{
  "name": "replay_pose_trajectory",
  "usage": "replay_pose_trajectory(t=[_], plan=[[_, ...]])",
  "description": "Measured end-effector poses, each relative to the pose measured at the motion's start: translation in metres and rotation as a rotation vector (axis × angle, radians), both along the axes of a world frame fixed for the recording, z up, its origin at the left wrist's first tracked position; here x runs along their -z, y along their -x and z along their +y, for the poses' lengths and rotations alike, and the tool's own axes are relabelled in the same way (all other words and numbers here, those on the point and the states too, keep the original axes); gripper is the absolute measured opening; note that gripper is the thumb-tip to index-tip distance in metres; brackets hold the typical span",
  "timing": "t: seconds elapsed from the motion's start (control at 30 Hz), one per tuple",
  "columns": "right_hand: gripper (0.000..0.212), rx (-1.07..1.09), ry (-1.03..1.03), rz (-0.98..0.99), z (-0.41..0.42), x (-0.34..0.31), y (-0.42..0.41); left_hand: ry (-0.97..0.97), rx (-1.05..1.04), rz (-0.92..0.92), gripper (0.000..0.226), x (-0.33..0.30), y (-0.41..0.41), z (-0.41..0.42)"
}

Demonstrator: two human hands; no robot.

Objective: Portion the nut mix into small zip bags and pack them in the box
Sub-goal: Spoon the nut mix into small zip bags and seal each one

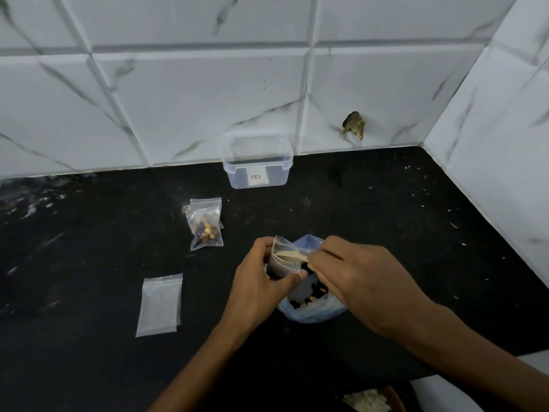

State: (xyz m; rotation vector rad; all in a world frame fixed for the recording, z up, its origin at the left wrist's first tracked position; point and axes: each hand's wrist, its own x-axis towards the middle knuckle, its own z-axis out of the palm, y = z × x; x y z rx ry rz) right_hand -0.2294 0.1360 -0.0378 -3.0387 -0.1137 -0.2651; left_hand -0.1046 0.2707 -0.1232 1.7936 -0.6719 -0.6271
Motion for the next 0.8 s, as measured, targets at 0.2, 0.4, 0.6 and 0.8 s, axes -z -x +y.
replay_pose_trajectory(t=[0.2, 0.4, 0.6, 0.8], plan=[[0.016, 0.215, -0.206, -0.191, -0.018, -0.010, 0.006, 0.009, -0.063, 0.024, 0.050, 0.008, -0.003, 0.006], [0.006, 0.580, -0.285, 0.133, -0.044, 0.040, 0.012, -0.061, -0.089, 0.036, 0.048, 0.019, -0.006, 0.024], [0.013, 0.641, -0.324, 0.329, -0.036, 0.092, -0.002, -0.054, -0.054, 0.138, 0.042, 0.018, -0.002, 0.024], [0.018, 0.604, -0.408, 0.425, -0.018, 0.104, -0.034, -0.066, -0.033, 0.159, 0.045, 0.017, -0.004, 0.017]])
